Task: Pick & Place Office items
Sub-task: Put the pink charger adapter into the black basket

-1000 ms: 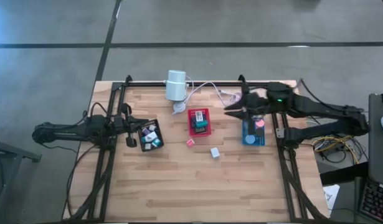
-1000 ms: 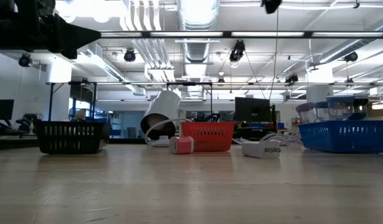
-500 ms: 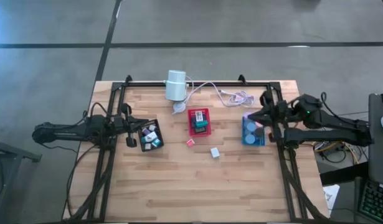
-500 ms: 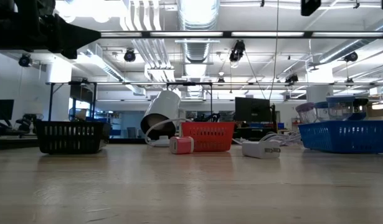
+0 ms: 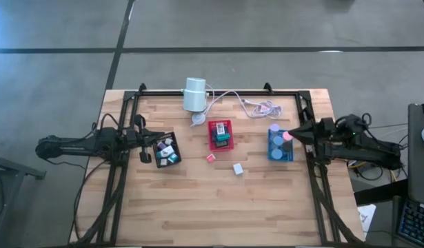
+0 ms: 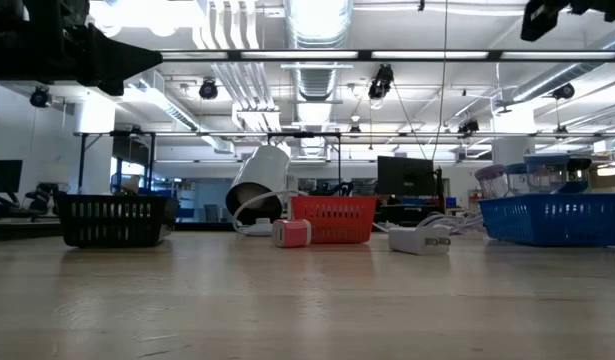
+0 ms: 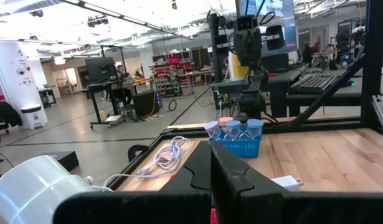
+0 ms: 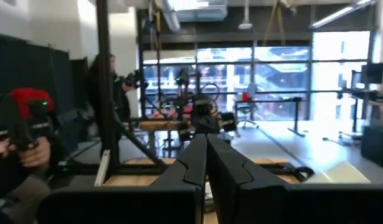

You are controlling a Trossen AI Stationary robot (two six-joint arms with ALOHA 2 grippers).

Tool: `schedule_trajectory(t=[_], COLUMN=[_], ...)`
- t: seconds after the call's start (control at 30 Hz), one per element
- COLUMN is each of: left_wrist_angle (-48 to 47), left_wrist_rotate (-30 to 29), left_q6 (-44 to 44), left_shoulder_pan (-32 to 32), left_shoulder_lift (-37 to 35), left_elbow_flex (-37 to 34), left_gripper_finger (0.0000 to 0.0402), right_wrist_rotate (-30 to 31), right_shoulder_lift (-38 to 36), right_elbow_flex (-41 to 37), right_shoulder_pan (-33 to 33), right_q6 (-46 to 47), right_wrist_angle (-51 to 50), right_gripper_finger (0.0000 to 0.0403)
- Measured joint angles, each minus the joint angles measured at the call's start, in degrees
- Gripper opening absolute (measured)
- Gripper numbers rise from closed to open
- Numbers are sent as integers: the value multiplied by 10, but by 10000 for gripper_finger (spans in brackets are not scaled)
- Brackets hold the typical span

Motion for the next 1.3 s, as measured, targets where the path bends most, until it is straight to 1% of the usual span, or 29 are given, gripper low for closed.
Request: schedule_trajectory(t=[0.13,0.33,0.47,0.6,0.77,0.87,0.97,1.13,1.3], left_wrist_angle=[0,0,0,0,0,0,-2,-7,-9], left_wrist_rotate=[0,0,0,0,-11,-12,-12,-15,-26], left_q6=[0,0,0,0,0,0,0,1,9], left_shoulder_pan=[0,0,0,0,0,0,0,0,1], left_shoulder_lift=[0,0,0,0,0,0,1,2,5], left_elbow_flex=[0,0,0,-1,-1,-1,-1,-1,-1], left_gripper_finger=[0,0,0,0,0,0,0,0,0], right_wrist_rotate=[28,28,28,28,28,28,27,42,41], right_shoulder_lift=[-39,-90,-85,-86,-89,-89,-89,-74,-63], right_elbow_flex=[-24,-74,-101,-133,-164,-194,-226,-230,-230], right_shoulder_pan=[0,0,0,0,0,0,0,0,0], right_q6=[2,-1,-4,-3,-5,-11,-11,-15,-16], right_wrist_angle=[-27,-28,-23,8,16,14,35,35,35], right_gripper_finger=[8,8,8,8,8,8,8,8,8])
